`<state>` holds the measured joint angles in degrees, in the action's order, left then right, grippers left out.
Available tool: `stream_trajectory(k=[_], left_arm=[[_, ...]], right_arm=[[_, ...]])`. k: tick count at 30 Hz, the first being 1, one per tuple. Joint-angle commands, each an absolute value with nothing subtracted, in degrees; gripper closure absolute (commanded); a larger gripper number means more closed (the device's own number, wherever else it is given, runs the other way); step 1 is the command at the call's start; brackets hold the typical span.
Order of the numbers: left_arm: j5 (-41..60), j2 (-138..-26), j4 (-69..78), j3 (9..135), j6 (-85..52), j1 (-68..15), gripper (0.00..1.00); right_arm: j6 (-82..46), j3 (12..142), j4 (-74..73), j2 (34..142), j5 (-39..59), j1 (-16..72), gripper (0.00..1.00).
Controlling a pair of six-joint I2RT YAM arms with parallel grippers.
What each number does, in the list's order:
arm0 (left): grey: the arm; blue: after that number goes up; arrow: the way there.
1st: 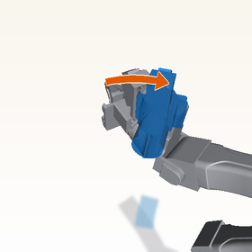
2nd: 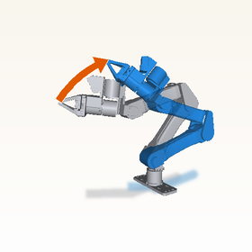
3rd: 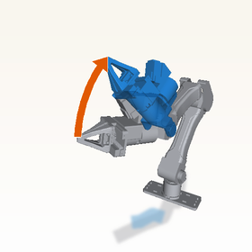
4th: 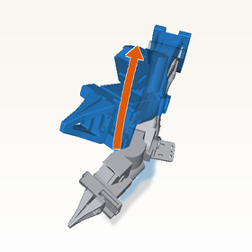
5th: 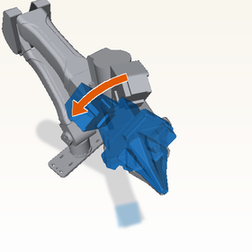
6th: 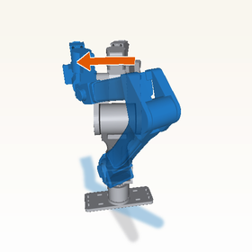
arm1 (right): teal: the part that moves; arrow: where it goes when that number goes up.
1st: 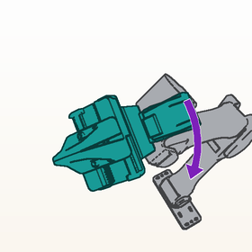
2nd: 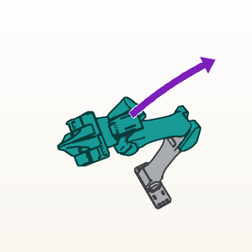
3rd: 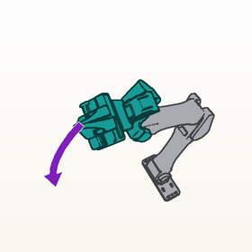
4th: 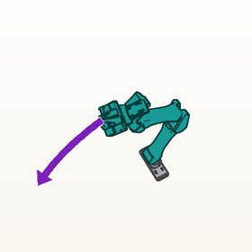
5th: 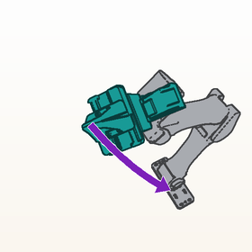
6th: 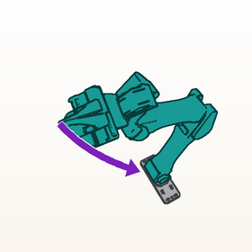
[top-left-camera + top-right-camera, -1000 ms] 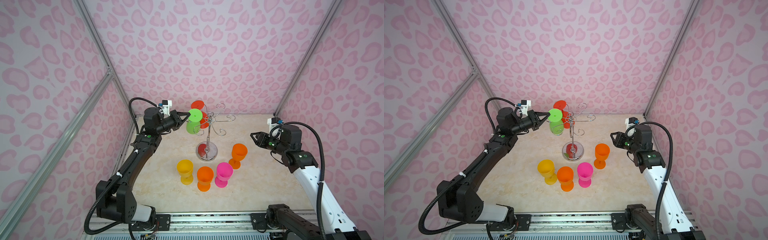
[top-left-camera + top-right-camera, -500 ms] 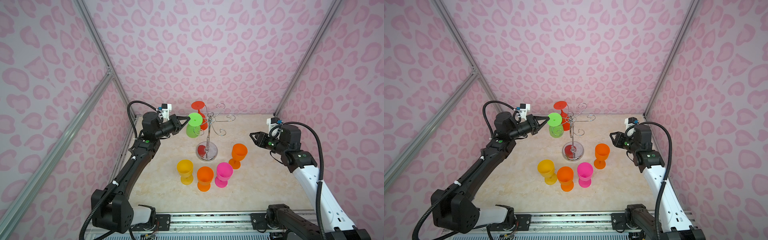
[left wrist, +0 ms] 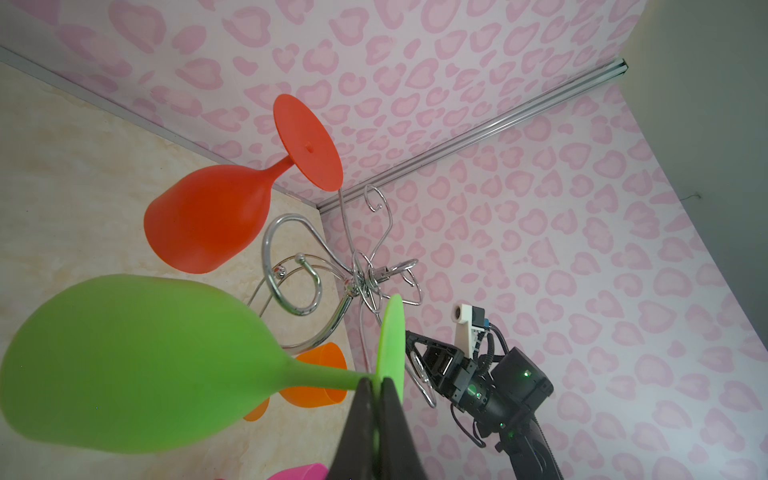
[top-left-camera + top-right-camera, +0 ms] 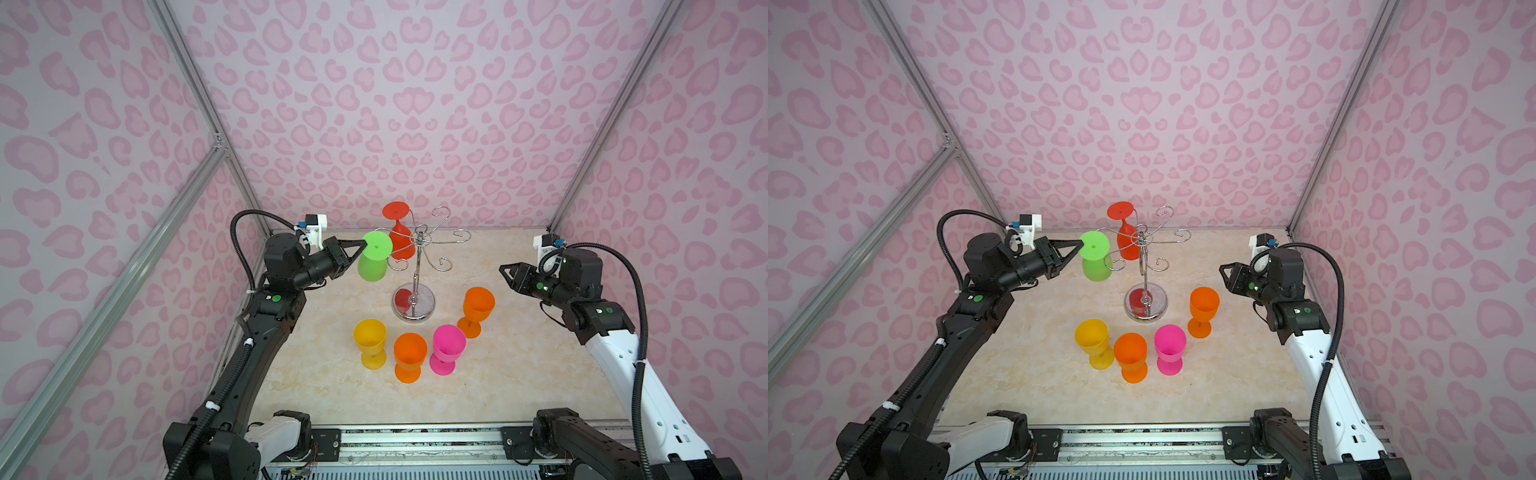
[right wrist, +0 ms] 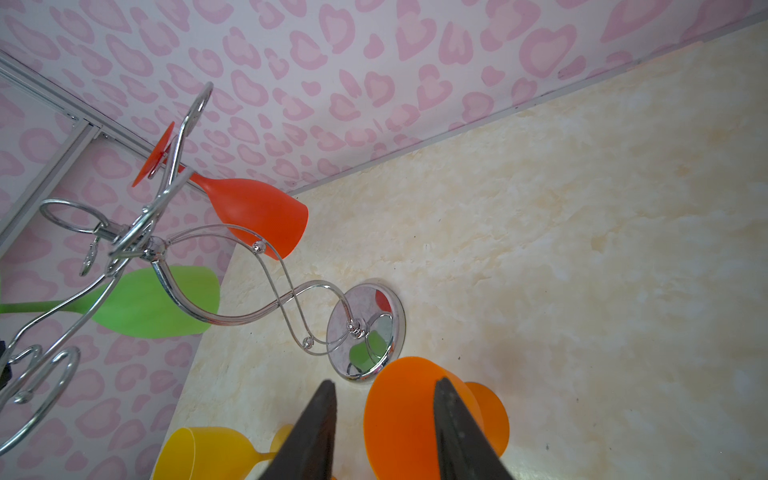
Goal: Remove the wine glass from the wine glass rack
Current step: 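Lift the green glass off its hook toward the robot with the left gripper, then raise the green glass while the right gripper moves to its bowl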
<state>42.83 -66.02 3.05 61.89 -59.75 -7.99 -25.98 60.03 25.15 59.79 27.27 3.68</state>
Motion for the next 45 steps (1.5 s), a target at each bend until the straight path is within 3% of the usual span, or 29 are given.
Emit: stream_trajectory(k=[1,10,19,28,38,45], left_arm=[[43.06,-63.50,2.42,61.63,-58.52,-6.13,0.97],[43.92,-58.48,-0.60,65.39,-58.44,-2.99,0.97],[43.99,-54.85,6.71,69.43,-62.63,-3.38,0.97],[43.77,-56.74,28.03,68.30,-74.22,-8.18,0.97],[43.71,-68.55,53.00,68.32,-89.52,-16.67,0.97],[42.35,-76.88,65.12,70.17,-97.72,-21.06,0.97]], right_arm=[[-26.22,60.70,23.80,60.12,28.02,3.70,0.60],[-27.30,60.64,21.43,59.57,29.40,3.71,0.61],[-31.26,58.43,11.11,56.81,34.67,3.74,0.61],[-41.35,56.39,-8.10,55.90,42.67,4.52,0.53],[-50.80,54.09,-31.58,59.58,45.47,9.74,0.39],[-65.48,51.30,-54.57,66.21,47.71,10.72,0.38]])
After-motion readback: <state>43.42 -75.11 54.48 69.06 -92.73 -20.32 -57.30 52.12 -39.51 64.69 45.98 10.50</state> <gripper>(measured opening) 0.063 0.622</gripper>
